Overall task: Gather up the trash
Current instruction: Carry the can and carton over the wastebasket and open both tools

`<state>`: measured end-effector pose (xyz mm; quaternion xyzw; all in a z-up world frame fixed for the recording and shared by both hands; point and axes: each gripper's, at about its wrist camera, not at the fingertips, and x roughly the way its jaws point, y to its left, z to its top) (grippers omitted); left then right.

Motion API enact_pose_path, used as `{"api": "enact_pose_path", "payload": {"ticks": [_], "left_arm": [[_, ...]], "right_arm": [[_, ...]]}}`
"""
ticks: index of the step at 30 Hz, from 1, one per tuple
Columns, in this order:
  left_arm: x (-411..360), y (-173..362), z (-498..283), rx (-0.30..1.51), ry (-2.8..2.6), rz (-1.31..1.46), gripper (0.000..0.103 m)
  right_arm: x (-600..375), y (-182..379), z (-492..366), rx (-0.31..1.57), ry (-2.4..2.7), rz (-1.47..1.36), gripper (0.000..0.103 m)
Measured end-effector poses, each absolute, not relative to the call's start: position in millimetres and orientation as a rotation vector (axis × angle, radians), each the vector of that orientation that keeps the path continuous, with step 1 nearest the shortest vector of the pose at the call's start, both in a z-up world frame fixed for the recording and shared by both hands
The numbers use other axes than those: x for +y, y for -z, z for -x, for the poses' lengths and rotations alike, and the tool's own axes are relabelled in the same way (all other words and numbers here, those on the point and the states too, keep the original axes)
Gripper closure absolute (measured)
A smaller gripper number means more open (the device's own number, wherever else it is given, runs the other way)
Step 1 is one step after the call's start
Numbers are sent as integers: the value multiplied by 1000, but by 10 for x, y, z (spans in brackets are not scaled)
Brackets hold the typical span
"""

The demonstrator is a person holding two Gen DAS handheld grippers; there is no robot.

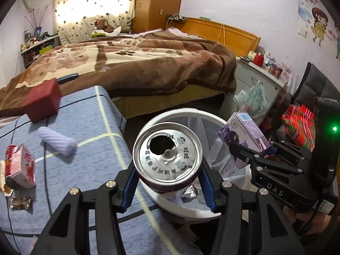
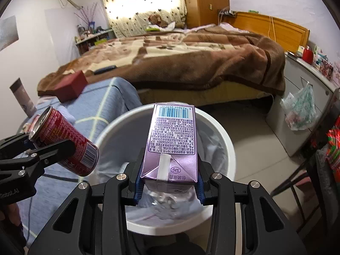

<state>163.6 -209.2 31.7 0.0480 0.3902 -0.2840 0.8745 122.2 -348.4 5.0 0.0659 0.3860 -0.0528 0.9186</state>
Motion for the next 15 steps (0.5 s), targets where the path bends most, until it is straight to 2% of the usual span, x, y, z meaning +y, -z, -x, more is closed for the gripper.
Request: {"api": "enact_pose_path", "payload": {"ticks": [15], "left_arm": [[-2362,-68,-1790,898,632,-93,46]], "right_arm": [[-3676,163,-1294,872,130,-152,62]]}}
